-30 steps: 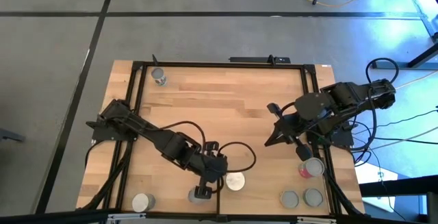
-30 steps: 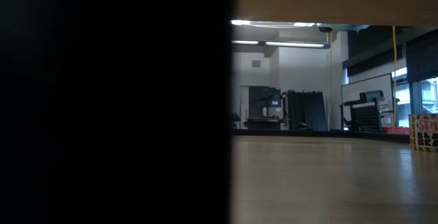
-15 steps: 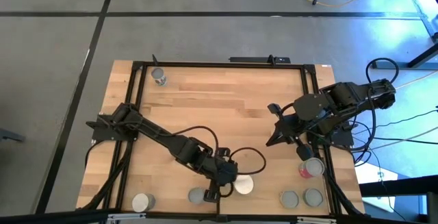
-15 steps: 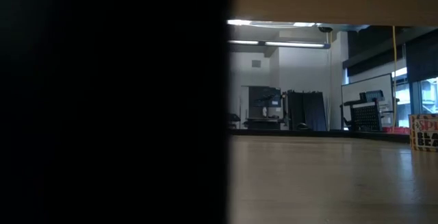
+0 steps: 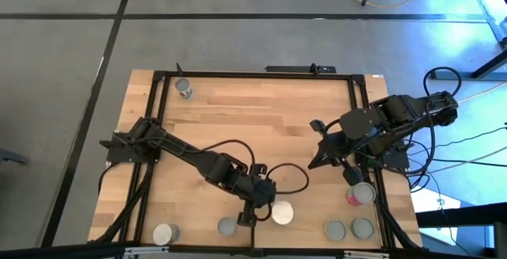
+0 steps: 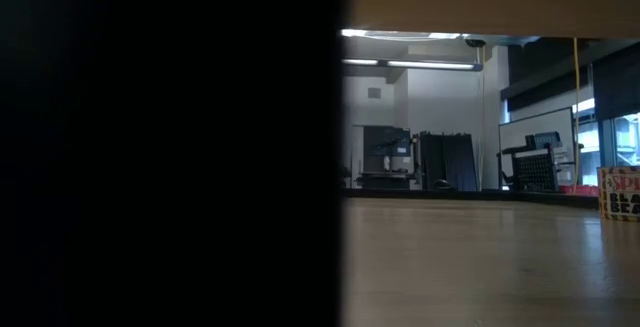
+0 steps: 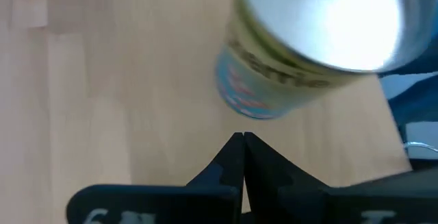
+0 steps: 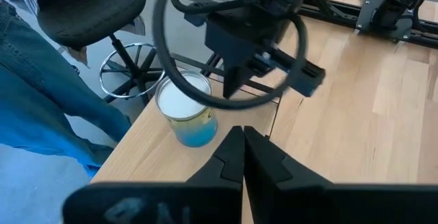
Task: Pick and place cans onto a shelf
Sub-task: Put the top canned cherries on the shelf
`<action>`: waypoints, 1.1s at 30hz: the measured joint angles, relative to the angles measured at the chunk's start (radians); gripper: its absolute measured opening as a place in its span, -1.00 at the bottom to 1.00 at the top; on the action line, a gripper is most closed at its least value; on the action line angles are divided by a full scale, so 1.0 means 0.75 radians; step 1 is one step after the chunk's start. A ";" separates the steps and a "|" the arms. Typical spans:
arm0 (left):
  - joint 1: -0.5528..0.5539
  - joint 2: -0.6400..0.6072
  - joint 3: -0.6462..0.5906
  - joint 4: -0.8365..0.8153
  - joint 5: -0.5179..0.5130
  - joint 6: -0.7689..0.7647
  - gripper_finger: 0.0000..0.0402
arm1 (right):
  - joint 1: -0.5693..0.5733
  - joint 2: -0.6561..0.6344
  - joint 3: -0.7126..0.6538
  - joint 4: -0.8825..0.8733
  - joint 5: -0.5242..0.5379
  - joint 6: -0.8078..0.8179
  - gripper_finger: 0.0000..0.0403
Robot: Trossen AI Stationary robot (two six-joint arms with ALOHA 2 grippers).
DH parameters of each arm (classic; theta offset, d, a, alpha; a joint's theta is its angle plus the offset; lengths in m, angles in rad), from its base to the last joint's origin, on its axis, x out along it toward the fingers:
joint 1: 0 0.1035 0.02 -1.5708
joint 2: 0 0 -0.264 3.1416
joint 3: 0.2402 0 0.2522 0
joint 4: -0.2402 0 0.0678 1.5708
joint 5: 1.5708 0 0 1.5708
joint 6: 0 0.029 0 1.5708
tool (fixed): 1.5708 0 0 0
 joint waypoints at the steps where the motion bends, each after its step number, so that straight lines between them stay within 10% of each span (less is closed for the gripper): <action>1: 0.006 0.000 0.000 -0.001 -0.002 0.004 -1.00 | 0.000 0.000 0.000 0.000 0.000 0.000 -0.98; 33: 0.045 0.057 0.000 0.258 0.165 0.185 -1.00 | 0.000 0.000 0.000 -0.001 -0.001 -0.041 -0.98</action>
